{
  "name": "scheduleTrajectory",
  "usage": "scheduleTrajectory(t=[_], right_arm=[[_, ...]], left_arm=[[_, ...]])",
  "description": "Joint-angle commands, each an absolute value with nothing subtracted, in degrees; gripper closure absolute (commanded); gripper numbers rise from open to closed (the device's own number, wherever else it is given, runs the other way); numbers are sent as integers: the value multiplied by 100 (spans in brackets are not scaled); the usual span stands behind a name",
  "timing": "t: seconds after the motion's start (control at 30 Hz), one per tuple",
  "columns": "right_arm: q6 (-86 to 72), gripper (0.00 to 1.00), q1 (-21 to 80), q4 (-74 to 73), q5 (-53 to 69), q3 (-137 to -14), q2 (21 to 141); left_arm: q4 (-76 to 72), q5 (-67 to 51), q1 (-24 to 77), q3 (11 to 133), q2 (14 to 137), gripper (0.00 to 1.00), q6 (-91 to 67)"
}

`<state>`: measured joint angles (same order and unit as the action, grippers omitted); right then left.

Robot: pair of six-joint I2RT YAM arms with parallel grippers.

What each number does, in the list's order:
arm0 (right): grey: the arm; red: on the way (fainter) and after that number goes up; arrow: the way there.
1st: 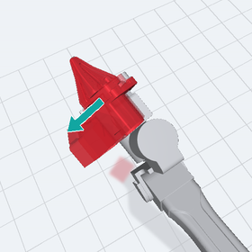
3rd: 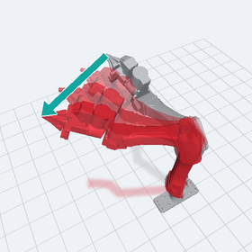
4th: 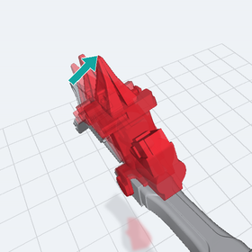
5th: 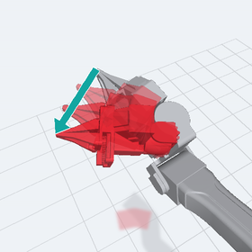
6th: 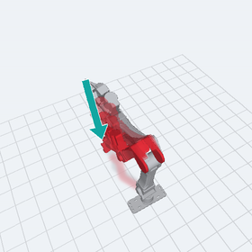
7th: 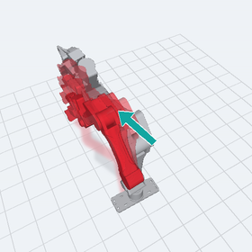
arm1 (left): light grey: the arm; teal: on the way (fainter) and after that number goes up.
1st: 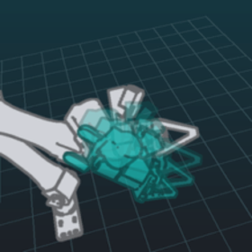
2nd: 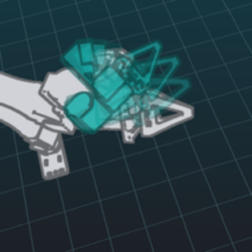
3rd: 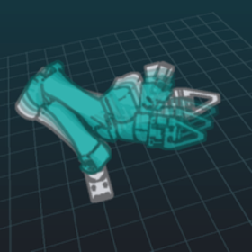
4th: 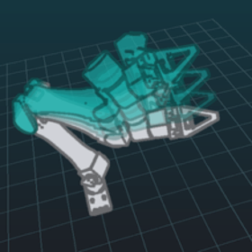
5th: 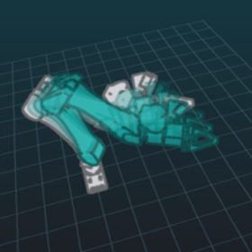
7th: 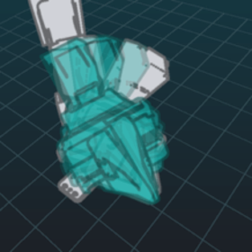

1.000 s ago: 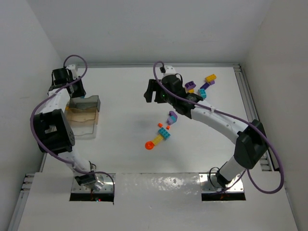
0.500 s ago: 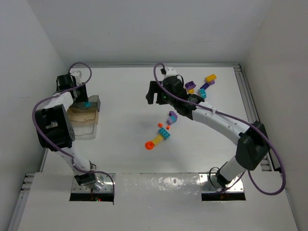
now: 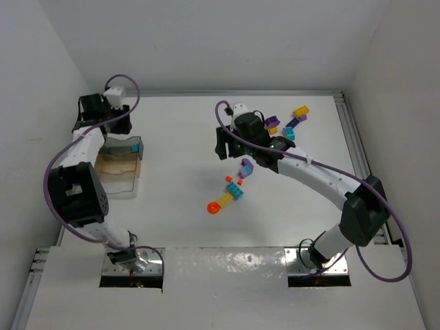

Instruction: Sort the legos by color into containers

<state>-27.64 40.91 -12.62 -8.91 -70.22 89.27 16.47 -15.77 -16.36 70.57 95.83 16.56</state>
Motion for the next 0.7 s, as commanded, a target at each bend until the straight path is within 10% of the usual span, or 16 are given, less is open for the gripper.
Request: scheduleTrajectory(t=[0.0,0.3,0.67], right_arm=[[-1675,33,3982,-1940,-28,-6716,8684],[-1309,16,3640,-2277,-500,-5705,7937],[-2162,24,2839,-2215,-1107,-4624,7094]], left_arm=[[2577,-2495,-698,7759,8983,54,3088],[4254,-2743,1755,6391,8086,44,5036],[3542,-2803,3832,5793,8621,48,4780]])
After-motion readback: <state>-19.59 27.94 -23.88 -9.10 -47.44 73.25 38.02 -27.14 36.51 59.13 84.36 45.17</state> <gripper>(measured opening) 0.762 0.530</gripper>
